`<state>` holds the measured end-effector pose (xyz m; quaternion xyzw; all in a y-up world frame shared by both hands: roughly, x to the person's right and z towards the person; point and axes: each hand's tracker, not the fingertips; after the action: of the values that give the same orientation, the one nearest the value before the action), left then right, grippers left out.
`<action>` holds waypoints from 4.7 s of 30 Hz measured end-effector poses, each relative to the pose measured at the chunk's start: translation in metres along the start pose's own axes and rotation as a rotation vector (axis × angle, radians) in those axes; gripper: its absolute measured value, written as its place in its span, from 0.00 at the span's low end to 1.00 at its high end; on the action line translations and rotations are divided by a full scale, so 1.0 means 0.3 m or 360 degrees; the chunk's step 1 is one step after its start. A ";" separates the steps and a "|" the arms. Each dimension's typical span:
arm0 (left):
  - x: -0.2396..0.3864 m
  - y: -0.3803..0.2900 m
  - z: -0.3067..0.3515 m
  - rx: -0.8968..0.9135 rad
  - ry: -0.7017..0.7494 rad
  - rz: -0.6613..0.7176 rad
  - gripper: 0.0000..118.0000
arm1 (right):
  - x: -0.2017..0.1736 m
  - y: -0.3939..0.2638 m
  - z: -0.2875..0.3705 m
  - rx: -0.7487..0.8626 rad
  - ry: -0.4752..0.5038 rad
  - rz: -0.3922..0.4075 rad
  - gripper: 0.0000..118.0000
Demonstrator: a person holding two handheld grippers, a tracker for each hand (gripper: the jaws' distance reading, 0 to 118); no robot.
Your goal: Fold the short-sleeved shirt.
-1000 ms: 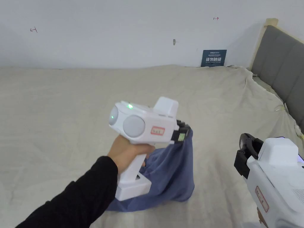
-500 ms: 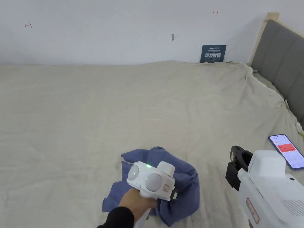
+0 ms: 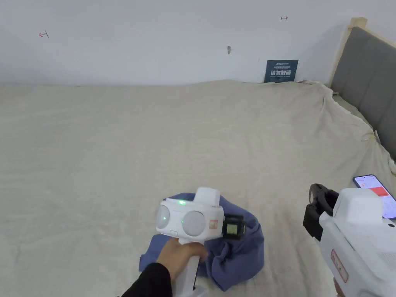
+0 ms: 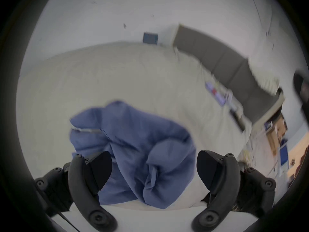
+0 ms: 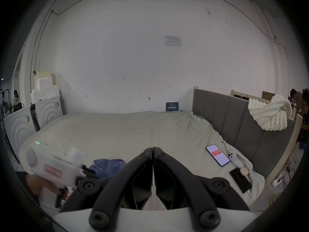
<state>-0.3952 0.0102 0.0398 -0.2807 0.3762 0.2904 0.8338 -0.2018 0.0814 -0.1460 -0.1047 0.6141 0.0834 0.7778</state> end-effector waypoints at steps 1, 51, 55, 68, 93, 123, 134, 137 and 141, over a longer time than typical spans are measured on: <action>-0.005 0.028 0.051 0.0074 0.0016 0.0020 0.91 | -0.002 0.010 0.001 0.0013 -0.0001 0.0000 0.00; -0.480 -0.108 0.143 0.0112 0.0366 0.0268 0.00 | -0.040 0.043 -0.077 0.0023 0.0055 0.0018 0.00; -0.531 -0.090 0.033 0.0007 0.0367 0.0249 0.00 | -0.031 0.026 -0.107 -0.0007 0.0048 0.0014 0.00; -0.513 0.047 -0.303 -0.0356 0.0397 0.0106 0.91 | -0.023 -0.053 -0.231 -0.0145 0.0044 0.0014 0.00; -0.445 0.088 -0.120 -0.0166 0.0251 -0.0004 0.01 | -0.084 -0.244 -0.447 -0.0853 0.0125 -0.0038 0.73; -0.551 0.052 0.020 0.0022 0.0295 0.0171 0.01 | -0.047 -0.241 -0.364 -0.0688 0.0327 -0.0215 0.08; -0.550 0.362 0.376 0.0498 0.0323 0.0168 0.01 | -0.006 0.206 -0.422 -0.0298 0.0434 -0.0262 0.07; -0.525 0.488 0.464 0.0596 0.0389 0.0088 0.01 | -0.006 0.329 -0.447 -0.0219 0.0470 -0.0299 0.07; -0.531 0.664 0.536 0.0697 0.0436 0.0033 0.01 | -0.021 0.496 -0.488 -0.0115 0.0466 -0.0265 0.07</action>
<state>-0.5463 0.2113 0.2059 -0.1262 0.5426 0.1699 0.8129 -0.3789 0.1860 -0.1816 -0.1939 0.7068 0.0245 0.6799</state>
